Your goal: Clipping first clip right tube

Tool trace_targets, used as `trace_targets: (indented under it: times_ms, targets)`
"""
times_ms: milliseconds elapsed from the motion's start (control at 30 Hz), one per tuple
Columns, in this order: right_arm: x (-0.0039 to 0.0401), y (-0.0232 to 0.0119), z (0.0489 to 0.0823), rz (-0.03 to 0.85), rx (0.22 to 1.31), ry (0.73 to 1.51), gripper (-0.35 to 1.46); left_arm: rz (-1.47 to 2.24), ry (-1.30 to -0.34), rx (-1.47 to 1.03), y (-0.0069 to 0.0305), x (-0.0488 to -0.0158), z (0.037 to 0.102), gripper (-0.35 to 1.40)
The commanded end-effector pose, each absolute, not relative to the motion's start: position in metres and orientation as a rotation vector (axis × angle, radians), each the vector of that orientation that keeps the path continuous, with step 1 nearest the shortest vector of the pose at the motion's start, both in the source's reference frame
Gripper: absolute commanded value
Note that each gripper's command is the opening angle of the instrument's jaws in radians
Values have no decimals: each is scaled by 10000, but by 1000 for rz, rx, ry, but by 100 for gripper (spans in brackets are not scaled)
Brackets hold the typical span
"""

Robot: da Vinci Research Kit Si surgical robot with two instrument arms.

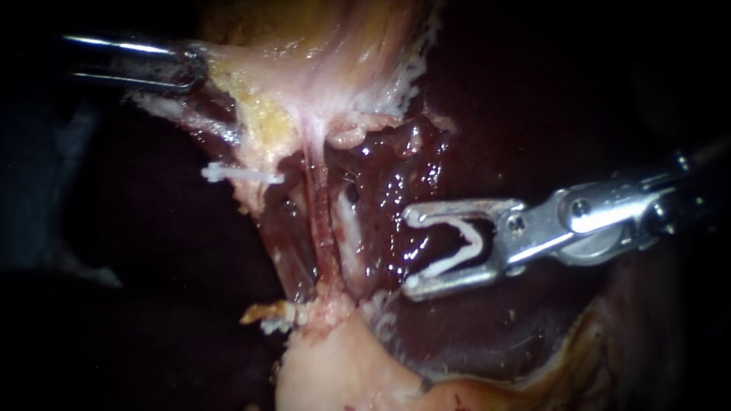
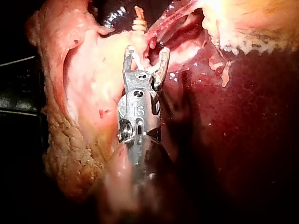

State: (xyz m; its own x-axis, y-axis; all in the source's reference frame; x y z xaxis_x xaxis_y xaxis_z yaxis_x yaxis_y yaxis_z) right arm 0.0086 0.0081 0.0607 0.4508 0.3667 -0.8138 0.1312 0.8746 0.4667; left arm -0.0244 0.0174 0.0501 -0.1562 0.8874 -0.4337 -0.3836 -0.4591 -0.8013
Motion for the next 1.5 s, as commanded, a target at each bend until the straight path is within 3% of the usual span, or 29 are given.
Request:
trace_targets:
  times_ms: [33,400,767,1100,1500]
  targets:
    - [88,80,611,168,519,1105,50,1764,-661,-1169,173,-244,502,-35]
    - [111,73,650,258,610,1118,50,1765,-659,-1170,173,-244,506,-35]
    - [156,75,668,317,685,1187,49,1765,-659,-1170,173,-244,506,-35]
    - [194,63,689,323,749,1227,49,1765,-659,-1170,173,-244,506,-35]
    - [197,56,685,324,782,1263,49,1765,-659,-1170,173,-244,506,-35]
